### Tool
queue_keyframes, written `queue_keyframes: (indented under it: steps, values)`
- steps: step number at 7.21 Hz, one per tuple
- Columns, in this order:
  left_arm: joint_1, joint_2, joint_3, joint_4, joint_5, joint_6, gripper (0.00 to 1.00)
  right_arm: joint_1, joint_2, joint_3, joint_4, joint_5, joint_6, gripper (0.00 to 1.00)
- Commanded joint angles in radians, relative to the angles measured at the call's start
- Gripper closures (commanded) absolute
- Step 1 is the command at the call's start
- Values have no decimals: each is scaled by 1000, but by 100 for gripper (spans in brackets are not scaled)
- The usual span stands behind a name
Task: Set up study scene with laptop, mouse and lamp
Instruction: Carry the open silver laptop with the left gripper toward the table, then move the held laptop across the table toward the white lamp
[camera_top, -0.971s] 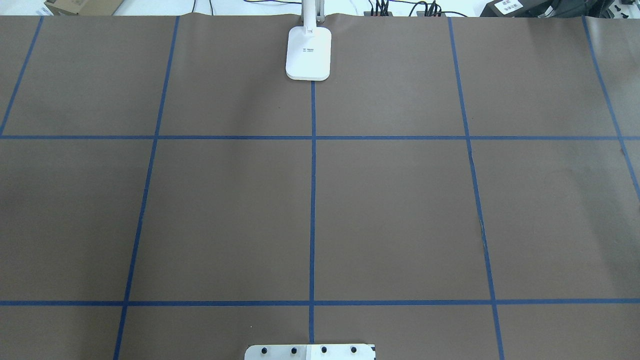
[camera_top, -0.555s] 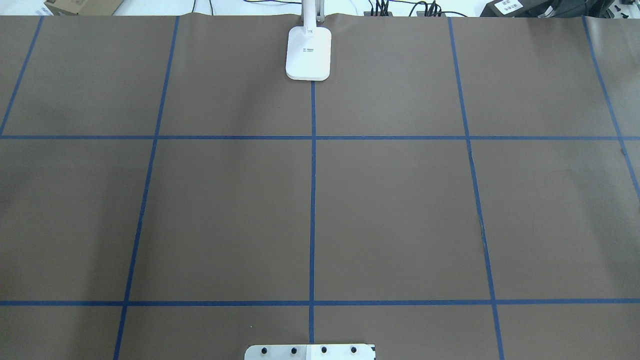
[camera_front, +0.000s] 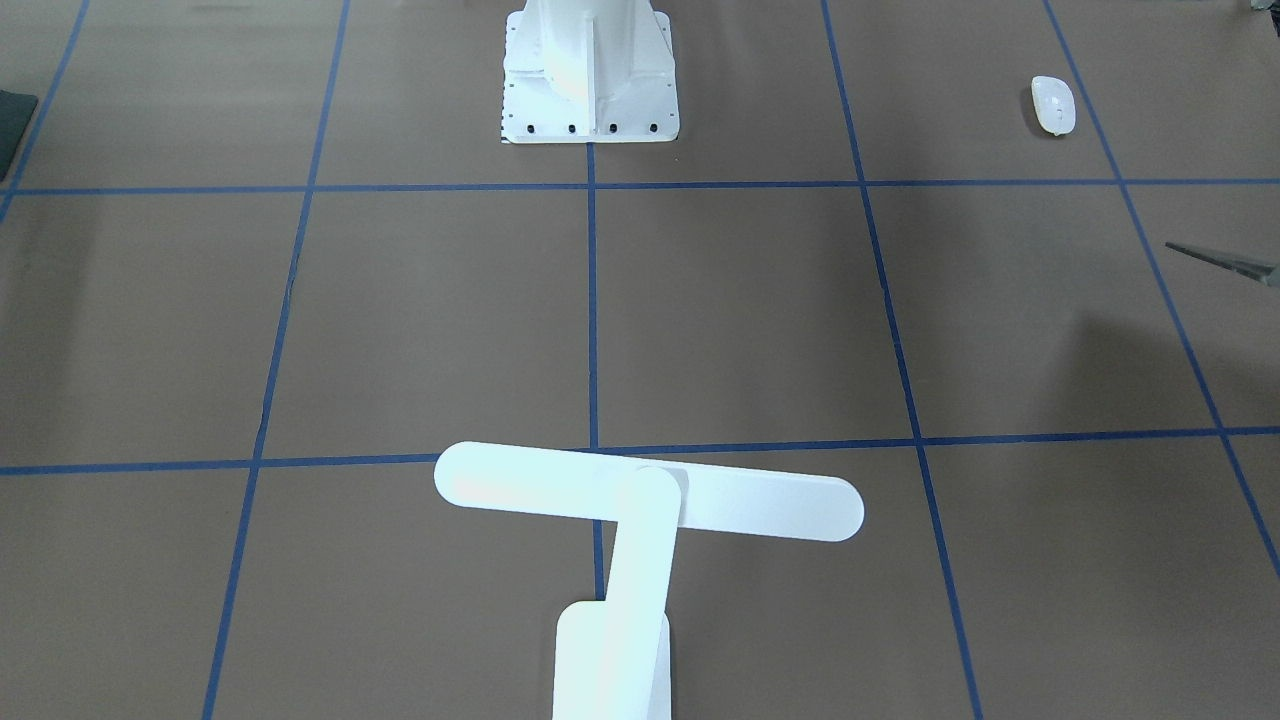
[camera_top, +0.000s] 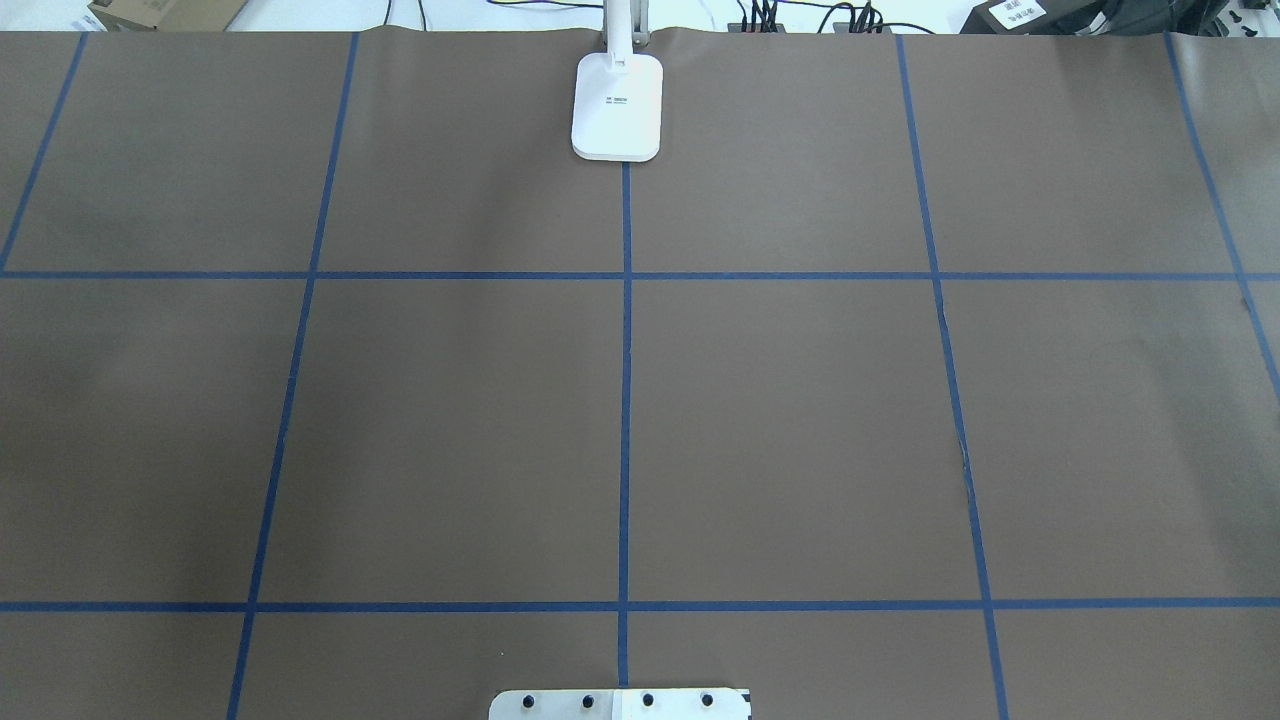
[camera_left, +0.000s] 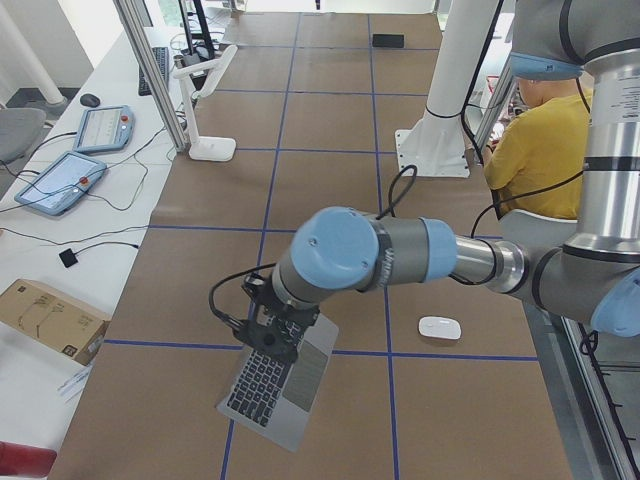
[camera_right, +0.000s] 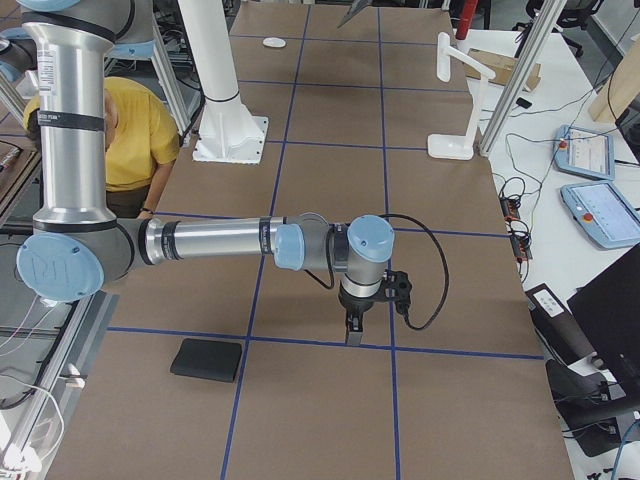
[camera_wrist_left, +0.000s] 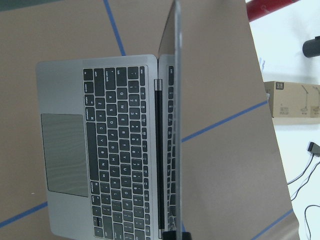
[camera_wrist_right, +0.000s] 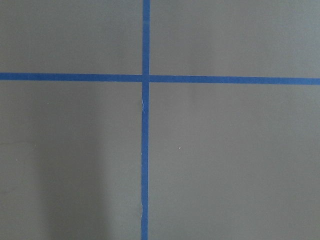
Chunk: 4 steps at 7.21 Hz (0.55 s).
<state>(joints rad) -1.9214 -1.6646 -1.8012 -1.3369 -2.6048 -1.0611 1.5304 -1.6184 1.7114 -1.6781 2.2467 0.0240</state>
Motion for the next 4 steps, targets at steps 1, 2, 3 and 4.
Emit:
queue_keyframes:
  steps: [1, 2, 3, 4]
  values:
    - [129, -140, 0, 1, 0, -216, 100, -3, 0, -1, 0, 1, -1, 0]
    - [192, -205, 0, 1, 2, -323, 100, -3, 0, -1, 0, 1, -1, 0]
    - [258, -265, 2, -1, 5, -430, 100, -3, 0, -1, 0, -1, -1, 0]
    - [319, -320, 2, -1, 9, -535, 100, -3, 0, -1, 0, -1, -1, 0]
